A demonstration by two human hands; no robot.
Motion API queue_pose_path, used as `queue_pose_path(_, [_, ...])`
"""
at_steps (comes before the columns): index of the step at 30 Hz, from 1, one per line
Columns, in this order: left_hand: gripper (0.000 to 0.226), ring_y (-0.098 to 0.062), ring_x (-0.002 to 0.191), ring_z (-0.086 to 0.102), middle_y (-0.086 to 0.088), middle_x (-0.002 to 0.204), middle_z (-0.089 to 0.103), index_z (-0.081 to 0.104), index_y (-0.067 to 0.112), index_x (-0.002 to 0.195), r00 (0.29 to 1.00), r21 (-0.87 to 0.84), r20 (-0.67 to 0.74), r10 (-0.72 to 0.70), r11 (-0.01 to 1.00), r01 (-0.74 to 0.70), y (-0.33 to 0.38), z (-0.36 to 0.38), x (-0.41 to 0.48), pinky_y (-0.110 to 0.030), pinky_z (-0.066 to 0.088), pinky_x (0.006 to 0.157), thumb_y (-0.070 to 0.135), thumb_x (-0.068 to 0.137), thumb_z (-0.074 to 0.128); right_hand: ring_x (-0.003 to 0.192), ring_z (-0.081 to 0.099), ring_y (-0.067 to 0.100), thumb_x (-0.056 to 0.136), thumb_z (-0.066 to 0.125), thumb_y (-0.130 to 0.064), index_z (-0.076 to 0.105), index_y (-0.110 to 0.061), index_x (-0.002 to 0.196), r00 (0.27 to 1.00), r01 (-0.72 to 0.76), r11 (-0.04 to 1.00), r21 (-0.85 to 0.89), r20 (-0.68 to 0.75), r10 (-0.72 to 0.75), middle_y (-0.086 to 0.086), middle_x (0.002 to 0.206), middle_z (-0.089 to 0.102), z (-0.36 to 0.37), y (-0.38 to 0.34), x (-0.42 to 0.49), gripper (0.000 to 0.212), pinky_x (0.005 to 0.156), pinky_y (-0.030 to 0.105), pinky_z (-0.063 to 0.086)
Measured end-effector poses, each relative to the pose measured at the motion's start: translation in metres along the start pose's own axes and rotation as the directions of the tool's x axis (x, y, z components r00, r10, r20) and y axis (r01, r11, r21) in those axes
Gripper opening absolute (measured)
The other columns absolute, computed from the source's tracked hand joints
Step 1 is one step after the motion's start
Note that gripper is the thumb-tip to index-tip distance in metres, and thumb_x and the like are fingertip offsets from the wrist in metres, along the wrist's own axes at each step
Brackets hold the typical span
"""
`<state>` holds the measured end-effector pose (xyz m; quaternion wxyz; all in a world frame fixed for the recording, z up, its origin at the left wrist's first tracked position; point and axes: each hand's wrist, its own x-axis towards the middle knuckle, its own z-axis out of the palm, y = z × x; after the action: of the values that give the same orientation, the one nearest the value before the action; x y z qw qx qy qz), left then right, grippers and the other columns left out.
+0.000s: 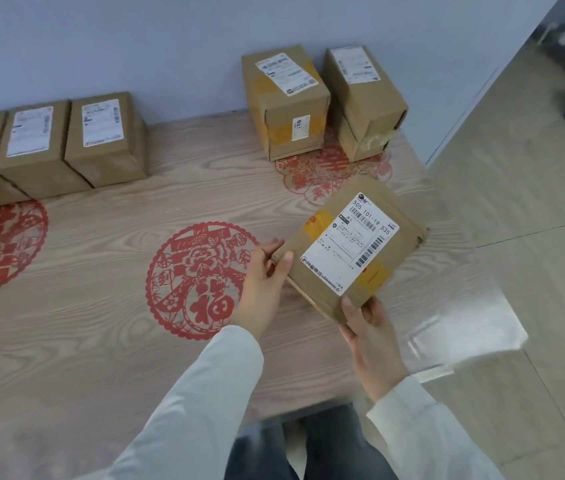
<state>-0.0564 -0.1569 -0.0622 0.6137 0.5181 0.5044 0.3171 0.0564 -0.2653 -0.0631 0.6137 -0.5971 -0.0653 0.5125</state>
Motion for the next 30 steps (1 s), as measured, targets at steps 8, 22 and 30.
queue_pose_path(8, [0.029,-0.003,0.103,0.055,0.004,0.118,0.057,0.048,0.014,0.125,0.998,-0.009,0.050,0.025,1.000,-0.025,0.008,0.111,0.003,-0.005,0.044,0.078,0.015,0.096,0.052,0.110,0.062,0.008,0.070,0.067,-0.017,0.055,-0.022,0.119,0.989,0.144,0.989,-0.039,0.018,-0.144,-0.008,0.112,0.069,-0.099,-0.062,0.027,0.051,0.093,0.027,0.048])
queue_pose_path(22, [0.039,0.001,0.116,0.051,0.012,0.128,0.055,0.047,0.021,0.134,0.972,0.042,0.229,0.048,0.997,-0.059,0.020,0.199,0.038,-0.016,0.040,0.098,0.021,0.096,0.054,0.119,0.057,0.010,0.084,0.067,-0.005,0.047,-0.015,0.136,0.978,0.208,0.973,-0.103,0.043,-0.205,-0.002,0.127,0.063,-0.182,-0.115,0.073,0.057,0.098,0.023,0.046])
queue_pose_path(30, [0.044,-0.009,0.124,0.047,0.011,0.131,0.051,0.042,0.022,0.138,0.943,0.058,0.333,-0.012,0.998,-0.008,0.026,0.277,0.053,-0.024,0.040,0.101,0.022,0.096,0.054,0.115,0.059,0.015,0.086,0.063,0.000,0.048,-0.004,0.130,0.970,0.147,0.982,-0.118,-0.178,-0.166,0.008,0.125,0.062,-0.252,-0.152,0.103,0.046,0.092,0.025,0.046])
